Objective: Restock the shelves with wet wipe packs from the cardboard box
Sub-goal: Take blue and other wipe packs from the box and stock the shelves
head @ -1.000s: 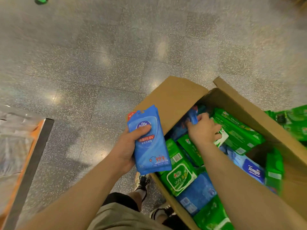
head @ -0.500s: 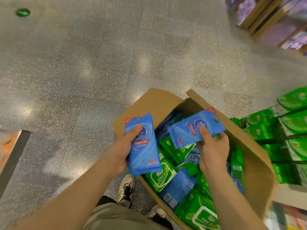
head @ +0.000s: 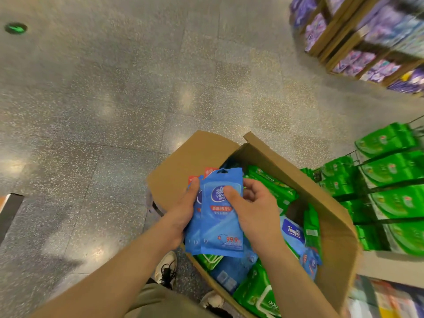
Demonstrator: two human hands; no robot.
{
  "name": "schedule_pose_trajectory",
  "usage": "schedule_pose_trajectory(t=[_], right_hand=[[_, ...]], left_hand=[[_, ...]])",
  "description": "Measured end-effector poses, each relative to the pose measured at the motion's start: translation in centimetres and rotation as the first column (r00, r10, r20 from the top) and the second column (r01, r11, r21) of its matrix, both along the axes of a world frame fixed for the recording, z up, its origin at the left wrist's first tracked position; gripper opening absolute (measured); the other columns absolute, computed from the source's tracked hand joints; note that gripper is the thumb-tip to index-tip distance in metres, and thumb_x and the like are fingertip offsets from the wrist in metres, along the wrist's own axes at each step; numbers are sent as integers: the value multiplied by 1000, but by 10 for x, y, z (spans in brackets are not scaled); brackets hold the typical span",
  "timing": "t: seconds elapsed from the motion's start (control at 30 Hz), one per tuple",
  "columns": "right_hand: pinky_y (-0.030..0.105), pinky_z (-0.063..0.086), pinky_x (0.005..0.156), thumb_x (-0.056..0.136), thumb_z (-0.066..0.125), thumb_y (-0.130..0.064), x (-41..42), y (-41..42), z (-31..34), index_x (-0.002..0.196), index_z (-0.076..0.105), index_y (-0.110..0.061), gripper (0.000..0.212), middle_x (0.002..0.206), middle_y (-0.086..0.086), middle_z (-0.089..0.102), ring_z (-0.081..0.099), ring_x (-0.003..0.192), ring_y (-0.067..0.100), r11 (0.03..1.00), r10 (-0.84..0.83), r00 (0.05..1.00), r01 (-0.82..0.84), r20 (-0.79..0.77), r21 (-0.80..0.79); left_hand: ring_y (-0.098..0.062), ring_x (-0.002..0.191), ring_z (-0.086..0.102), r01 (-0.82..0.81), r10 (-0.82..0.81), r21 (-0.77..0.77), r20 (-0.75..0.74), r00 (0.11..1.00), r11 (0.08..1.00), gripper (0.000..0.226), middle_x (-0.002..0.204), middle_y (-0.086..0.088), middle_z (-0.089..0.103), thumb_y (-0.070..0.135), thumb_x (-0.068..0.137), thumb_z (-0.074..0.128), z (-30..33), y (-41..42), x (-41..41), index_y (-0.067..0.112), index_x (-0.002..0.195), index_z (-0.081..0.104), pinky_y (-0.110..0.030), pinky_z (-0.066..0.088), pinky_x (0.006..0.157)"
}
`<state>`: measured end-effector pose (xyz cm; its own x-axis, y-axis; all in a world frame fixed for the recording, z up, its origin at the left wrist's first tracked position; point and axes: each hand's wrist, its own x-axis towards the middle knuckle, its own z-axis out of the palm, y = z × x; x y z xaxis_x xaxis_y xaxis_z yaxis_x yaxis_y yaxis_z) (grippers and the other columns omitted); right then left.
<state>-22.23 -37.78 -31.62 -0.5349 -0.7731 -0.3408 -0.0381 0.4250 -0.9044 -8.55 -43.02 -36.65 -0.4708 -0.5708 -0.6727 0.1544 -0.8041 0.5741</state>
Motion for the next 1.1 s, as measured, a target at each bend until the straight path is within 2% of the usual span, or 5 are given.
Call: schedule_pose_trajectory(t=[0.2,0.33,0.53,0.8,1.1], right_hand=[[31,51,61,85,81,-36,18,-9,-20,102,66,-41,24,75,-4,65,54,62,6,994,103,982,-106,-158,-9],[24,47,63,92,70,-42,23,-20,-40,103,63,-40,13,76,-11,58,50,62,0,993,114,986,-114,-120,1],[33,44,65,101,56,-39,-34,-42,-89,100,64,-25,16,79,-4,62,57,68,10,974,-92,953,147,-290,172],[52,28,107,95,49,-61,-77,-94,-156,134,59,-21,56,141,19,47,36,133,41,631,590,641,14,-492,776],[52,26,110,97,53,-43,-73,-114,-177,130,62,-20,41,146,21,41,34,135,43,577,549,735,11,-398,816]], left_hand=[[-34,103,74,-46,46,-1,-50,998,999,115,122,-17,73,62,43,96,-6,-3,14,13,139,58,-42,62,79],[-31,87,77,-39,39,-4,-71,997,999,88,113,-21,75,24,56,90,-8,-10,25,3,136,58,-37,61,68],[-26,80,77,-93,93,51,0,996,994,59,105,-16,78,21,67,78,-16,-32,43,5,123,67,-35,62,66],[-25,75,77,-178,189,156,-58,980,972,23,96,-13,78,22,77,68,-27,-54,43,13,94,79,-35,64,67],[-26,75,76,-205,215,153,-51,975,967,16,95,-14,78,16,74,76,-31,-61,40,16,88,83,-36,64,68]])
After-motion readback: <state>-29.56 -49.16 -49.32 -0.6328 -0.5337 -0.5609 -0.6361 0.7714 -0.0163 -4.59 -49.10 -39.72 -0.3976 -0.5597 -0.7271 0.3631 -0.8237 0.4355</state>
